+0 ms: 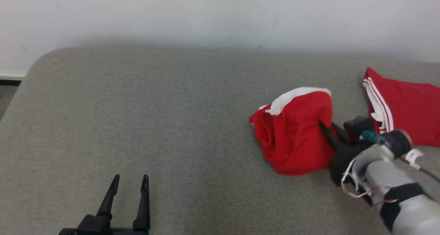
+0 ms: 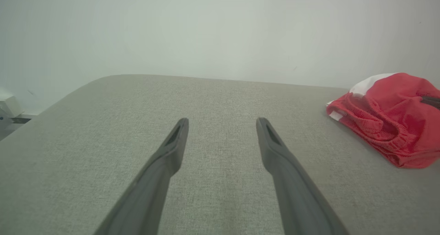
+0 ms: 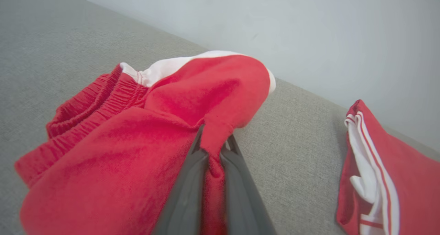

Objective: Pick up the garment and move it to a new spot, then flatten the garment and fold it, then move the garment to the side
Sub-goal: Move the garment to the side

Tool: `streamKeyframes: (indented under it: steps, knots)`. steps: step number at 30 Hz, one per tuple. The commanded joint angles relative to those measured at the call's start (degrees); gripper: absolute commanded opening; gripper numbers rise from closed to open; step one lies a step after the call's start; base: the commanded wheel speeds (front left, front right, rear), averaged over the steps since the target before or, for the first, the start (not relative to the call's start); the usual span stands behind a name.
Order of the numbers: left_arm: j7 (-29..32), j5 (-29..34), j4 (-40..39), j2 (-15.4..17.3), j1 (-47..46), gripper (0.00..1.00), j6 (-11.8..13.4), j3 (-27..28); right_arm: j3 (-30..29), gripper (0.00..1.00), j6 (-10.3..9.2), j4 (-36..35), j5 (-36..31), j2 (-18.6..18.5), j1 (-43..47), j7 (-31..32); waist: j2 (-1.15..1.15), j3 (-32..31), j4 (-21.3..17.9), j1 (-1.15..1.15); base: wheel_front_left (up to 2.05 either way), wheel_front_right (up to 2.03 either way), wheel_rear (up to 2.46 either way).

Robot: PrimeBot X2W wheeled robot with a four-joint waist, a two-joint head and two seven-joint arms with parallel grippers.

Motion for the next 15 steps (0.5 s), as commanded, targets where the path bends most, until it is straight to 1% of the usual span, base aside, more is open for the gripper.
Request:
streamKeyframes:
  steps: [1,7,9,15]
  knots:
    - [-0.1,0.1,-0.3,0.0,-1.2,1.0,-0.1,0.0,1.1,0.0,-0.11,-0.4,0.7,-1.7,-1.5,0.6,-0.01,1.9,-3.1,-0.01,0.0,0.0,0.0]
    - [-0.1,1.0,-1.3,0.0,-3.4,1.0,-0.4,0.5,9.6,0.0,-0.1,-2.4,2.2,-9.5,-9.7,3.2,-0.01,5.2,-5.5,-0.01,0.0,0.0,0.0]
    - [-0.1,1.1,-1.7,0.0,-4.2,1.0,-0.5,0.5,13.3,0.0,-0.1,-2.6,1.0,-12.0,-12.6,3.7,-0.01,6.2,-5.8,-0.01,0.0,0.0,0.0]
    - [-0.1,1.9,-2.4,0.0,-6.3,1.0,-0.9,0.1,20.7,0.0,-0.1,-1.8,3.4,-18.3,-19.8,5.6,-0.01,9.1,-6.1,-0.01,0.0,0.0,0.0]
